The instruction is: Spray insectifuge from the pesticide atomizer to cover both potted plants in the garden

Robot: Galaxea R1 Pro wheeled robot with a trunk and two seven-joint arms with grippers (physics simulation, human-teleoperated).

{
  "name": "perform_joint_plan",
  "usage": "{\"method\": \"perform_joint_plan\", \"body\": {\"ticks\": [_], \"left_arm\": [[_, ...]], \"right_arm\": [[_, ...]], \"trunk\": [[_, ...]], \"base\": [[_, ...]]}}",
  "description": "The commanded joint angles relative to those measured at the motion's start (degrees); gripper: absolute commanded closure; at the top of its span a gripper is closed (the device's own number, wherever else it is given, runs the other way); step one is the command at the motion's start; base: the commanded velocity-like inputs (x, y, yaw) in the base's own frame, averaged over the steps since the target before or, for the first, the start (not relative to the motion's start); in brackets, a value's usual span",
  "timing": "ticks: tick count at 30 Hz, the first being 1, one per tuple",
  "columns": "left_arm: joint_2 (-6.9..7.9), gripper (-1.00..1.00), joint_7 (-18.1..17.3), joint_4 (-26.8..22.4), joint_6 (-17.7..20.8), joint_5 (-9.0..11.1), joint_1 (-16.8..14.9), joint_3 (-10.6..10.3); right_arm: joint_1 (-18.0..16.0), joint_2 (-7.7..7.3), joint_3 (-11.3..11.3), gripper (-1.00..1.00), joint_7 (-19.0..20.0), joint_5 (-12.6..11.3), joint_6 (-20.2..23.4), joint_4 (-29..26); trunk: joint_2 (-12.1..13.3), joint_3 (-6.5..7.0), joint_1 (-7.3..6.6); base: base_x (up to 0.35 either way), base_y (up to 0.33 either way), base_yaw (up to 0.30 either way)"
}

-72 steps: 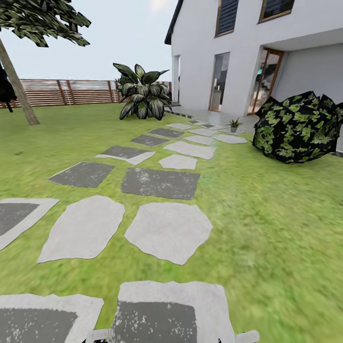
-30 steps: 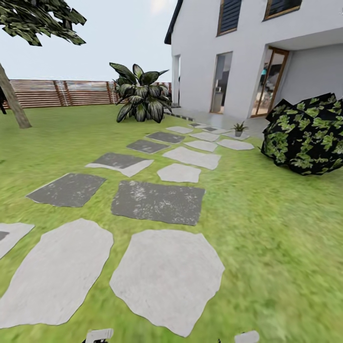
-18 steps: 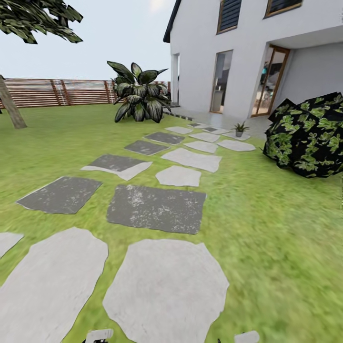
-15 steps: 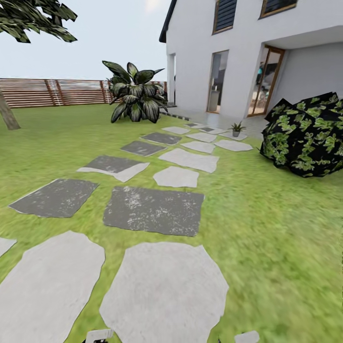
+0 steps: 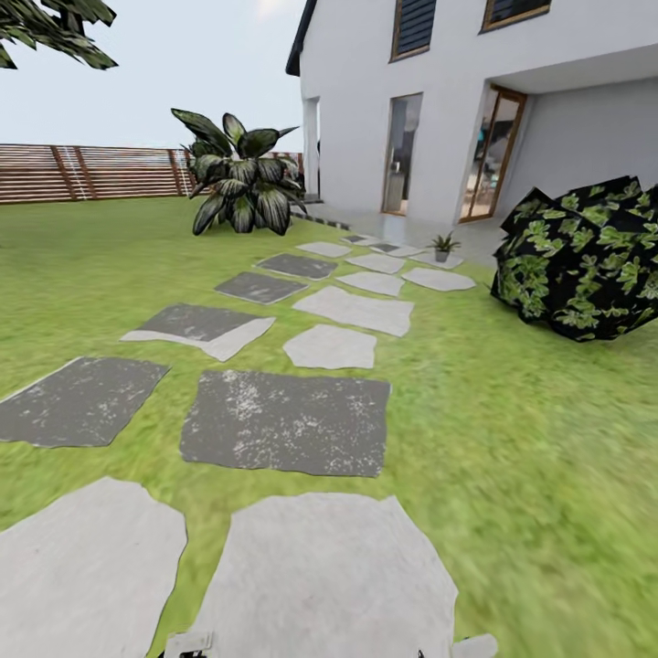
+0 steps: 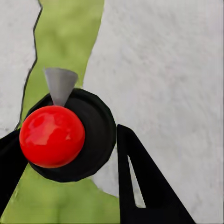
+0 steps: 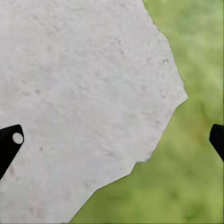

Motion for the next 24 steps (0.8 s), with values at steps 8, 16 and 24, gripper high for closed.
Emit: {"method": "perform_joint_plan", "body": {"ticks": [8, 16, 24], "left_arm": [[-0.03, 1.0, -0.14, -0.04, -0.12, -0.44, -0.02, 0.48], [-0.03, 1.0, -0.14, -0.04, -0.12, -0.45, -0.02, 0.48], [-0.03, 1.0, -0.14, -0.04, -0.12, -0.46, -0.02, 0.48]], "right_arm": [[-0.01, 0.04, -0.49, -1.0, 0.09, 0.47, -0.14, -0.06], [-0.01, 0.04, -0.49, -1.0, 0.09, 0.47, -0.14, -0.01], [-0.01, 0.04, -0.49, -1.0, 0.09, 0.47, -0.14, -0.05]], "trunk": [[-0.02, -0.05, 0.02], [-0.02, -0.05, 0.02], [-0.02, -0.05, 0.02]], "base": [[0.334, 0.121, 0.0], [0.335, 0.017, 0.0], [0.336, 0.0, 0.0]]}}
